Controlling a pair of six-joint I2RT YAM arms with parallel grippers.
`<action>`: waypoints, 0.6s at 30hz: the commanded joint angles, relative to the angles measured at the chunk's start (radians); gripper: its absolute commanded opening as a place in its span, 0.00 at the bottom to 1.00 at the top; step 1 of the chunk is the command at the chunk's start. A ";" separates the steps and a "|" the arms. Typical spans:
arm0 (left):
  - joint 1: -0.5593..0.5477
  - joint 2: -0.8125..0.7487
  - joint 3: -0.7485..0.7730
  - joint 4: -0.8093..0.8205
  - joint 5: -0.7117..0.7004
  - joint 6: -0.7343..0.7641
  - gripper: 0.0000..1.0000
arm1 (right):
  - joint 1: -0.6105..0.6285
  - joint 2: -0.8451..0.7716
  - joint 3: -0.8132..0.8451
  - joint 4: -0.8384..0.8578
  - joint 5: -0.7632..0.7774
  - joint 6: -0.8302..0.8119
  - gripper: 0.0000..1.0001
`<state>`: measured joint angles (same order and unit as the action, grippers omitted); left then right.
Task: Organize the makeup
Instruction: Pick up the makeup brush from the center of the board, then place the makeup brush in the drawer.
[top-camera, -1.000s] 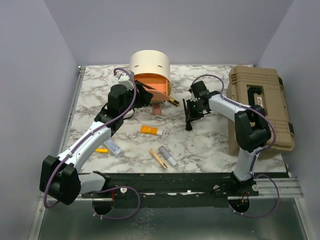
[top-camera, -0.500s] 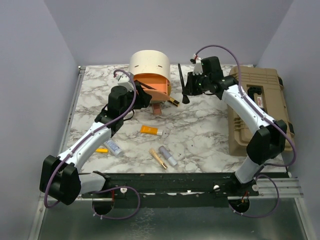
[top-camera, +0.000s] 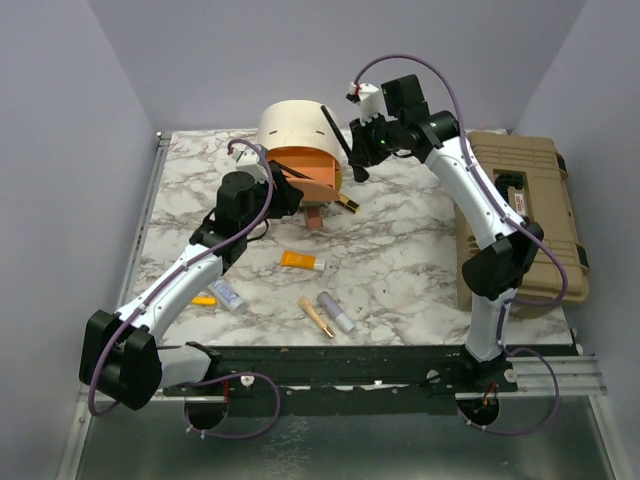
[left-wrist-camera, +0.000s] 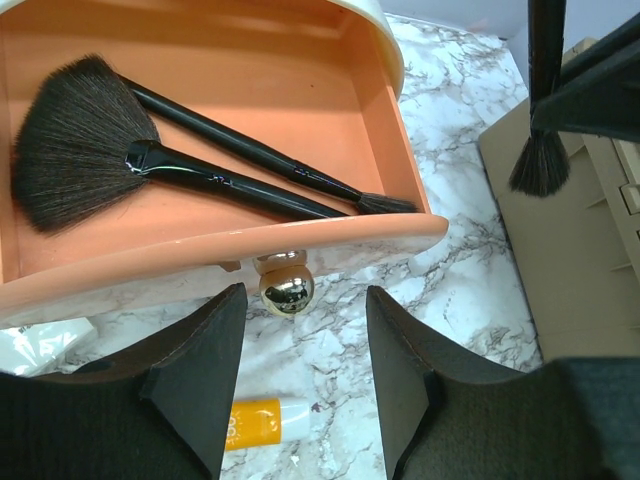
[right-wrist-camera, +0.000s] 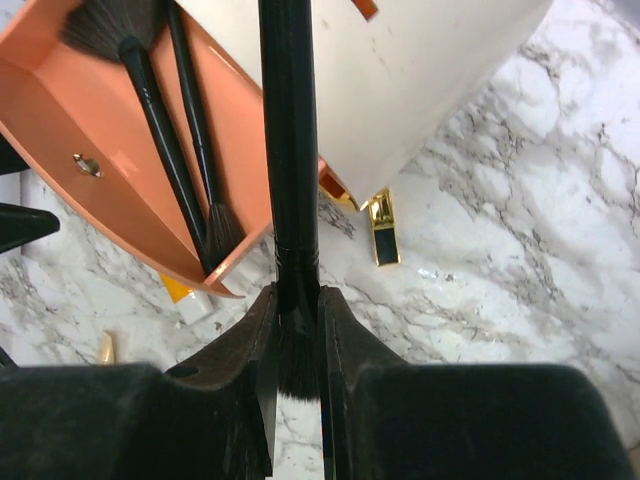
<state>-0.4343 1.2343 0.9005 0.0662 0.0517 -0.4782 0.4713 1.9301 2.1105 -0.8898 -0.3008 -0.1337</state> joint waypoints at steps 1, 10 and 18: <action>-0.002 -0.009 -0.008 -0.001 0.003 0.006 0.51 | 0.032 0.097 0.171 -0.228 -0.078 -0.136 0.04; -0.003 -0.018 -0.014 0.003 0.002 0.031 0.51 | 0.079 0.153 0.270 -0.305 0.017 -0.232 0.00; -0.003 0.027 0.005 -0.006 0.083 0.028 0.51 | 0.121 0.187 0.314 -0.250 0.091 -0.250 0.01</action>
<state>-0.4343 1.2308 0.8875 0.0662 0.0635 -0.4652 0.5663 2.0819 2.3783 -1.1458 -0.2714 -0.3546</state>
